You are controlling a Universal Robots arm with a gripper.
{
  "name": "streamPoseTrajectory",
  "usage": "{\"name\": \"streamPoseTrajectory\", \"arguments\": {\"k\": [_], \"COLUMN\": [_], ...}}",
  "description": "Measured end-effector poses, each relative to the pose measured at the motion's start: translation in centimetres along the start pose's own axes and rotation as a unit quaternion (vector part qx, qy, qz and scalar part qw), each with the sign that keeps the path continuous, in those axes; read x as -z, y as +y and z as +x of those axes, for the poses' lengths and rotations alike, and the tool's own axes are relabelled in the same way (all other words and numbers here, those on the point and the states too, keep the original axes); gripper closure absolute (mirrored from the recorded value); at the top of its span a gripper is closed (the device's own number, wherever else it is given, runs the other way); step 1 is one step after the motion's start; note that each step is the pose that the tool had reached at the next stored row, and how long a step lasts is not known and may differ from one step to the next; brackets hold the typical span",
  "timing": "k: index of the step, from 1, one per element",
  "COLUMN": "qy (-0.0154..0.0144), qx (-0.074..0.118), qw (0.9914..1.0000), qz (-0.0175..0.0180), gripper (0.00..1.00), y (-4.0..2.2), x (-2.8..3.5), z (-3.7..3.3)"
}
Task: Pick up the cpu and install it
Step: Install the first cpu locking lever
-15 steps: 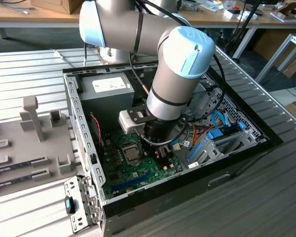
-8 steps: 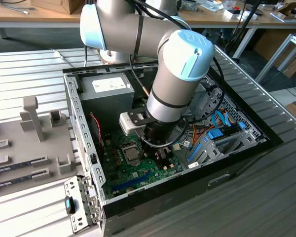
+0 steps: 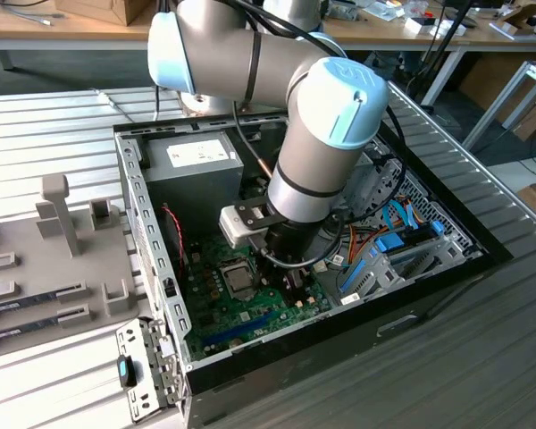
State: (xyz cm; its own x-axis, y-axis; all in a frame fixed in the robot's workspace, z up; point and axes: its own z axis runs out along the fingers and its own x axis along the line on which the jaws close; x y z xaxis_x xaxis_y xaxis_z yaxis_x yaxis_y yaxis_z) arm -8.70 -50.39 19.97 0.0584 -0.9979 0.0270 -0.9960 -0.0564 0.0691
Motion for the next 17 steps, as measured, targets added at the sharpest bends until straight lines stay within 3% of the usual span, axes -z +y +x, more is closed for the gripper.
{"name": "streamPoseTrajectory", "arguments": {"k": [5,11,15,17], "qy": [-0.0004,-0.0069,-0.0221,-0.0273], "qx": [0.0,0.001,0.002,0.002], "qw": [1.0,0.99998,0.99975,0.99963], "qz": [0.0001,0.0,0.0008,0.0011], "gripper": [0.89,0.89,0.89,0.89], "y": [-0.13,-1.12,-1.14,-1.13], "x": [-0.05,-0.01,0.09,0.37], "z": [0.07,0.17,0.18,0.18]}}
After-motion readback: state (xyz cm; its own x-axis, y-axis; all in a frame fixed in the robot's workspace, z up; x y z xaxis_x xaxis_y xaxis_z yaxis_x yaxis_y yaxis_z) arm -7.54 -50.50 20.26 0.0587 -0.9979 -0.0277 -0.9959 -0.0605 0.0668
